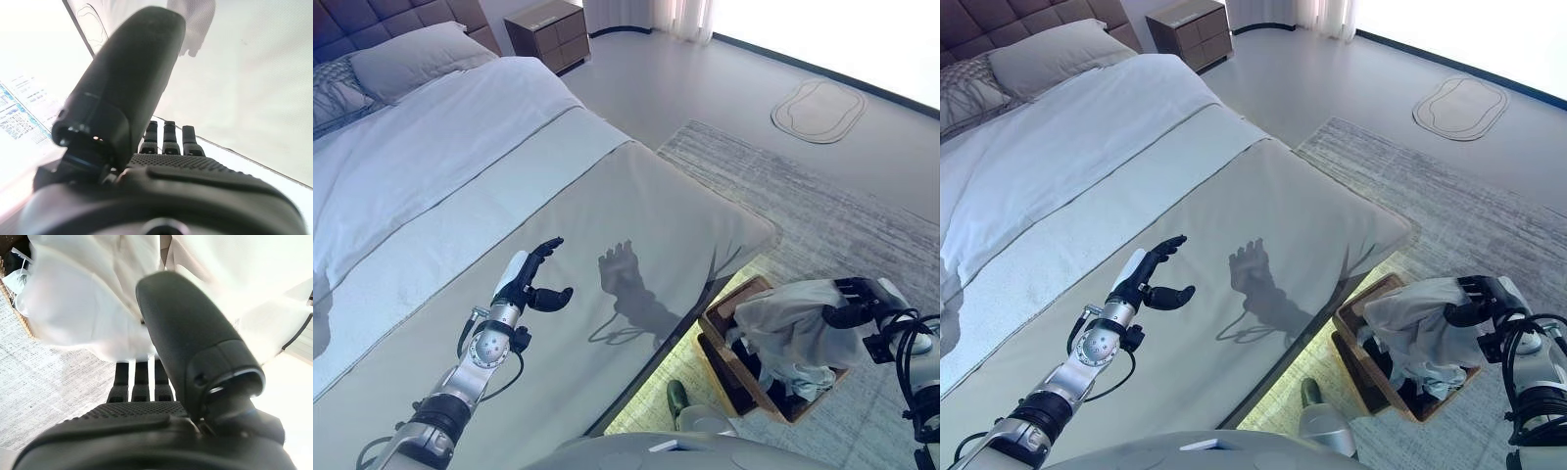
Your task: Pick up the clothes from the bed and place them into the basket
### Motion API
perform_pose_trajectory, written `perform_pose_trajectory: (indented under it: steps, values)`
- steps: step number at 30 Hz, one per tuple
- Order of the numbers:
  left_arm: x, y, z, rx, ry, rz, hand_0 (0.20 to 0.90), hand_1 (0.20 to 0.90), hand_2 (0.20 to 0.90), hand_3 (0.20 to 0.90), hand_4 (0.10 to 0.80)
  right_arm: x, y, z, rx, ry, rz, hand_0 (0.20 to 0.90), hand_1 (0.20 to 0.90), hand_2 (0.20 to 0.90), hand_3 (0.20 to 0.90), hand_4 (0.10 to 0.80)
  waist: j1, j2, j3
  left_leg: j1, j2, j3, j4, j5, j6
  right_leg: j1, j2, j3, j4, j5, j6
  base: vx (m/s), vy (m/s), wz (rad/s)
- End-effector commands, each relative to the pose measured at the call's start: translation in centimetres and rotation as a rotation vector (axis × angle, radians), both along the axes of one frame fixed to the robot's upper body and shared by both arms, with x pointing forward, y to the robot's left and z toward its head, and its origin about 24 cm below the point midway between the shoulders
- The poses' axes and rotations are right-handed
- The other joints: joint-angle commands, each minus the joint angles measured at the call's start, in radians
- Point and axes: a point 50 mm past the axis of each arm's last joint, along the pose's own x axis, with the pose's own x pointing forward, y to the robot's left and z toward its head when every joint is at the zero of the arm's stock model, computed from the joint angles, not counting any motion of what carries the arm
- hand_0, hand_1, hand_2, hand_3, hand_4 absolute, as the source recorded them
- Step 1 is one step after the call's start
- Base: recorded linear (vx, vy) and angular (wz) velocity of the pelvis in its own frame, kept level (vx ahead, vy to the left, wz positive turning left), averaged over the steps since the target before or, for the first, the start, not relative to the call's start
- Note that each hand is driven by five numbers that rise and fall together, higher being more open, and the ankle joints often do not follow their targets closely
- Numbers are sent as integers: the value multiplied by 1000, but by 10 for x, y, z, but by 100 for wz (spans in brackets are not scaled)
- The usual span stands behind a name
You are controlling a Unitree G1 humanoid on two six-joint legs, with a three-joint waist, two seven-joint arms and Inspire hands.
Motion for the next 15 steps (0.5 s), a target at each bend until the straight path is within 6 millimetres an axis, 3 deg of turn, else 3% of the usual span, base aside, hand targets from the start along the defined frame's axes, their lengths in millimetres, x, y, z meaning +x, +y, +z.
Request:
perform_pose_trajectory:
  steps: [1, 15]
  values:
    - [27, 3, 42, 2, -207, -22, 900, 900, 900, 900, 800, 31, -9, 41, -81, -167, -15, 900, 900, 900, 900, 800, 20, -33, -36, 0, 9, 13, 40, -55, 2, -17, -22, -11, 95, -64, 53, 38, -4, 0]
    - [22, 4, 36, -3, -202, 18, 900, 900, 900, 900, 800, 31, 3, 37, -29, -251, 12, 900, 900, 900, 900, 800, 20, -46, -43, 8, 19, 6, 36, -48, -2, -6, -14, -6, 98, -69, 49, 5, -1, 0]
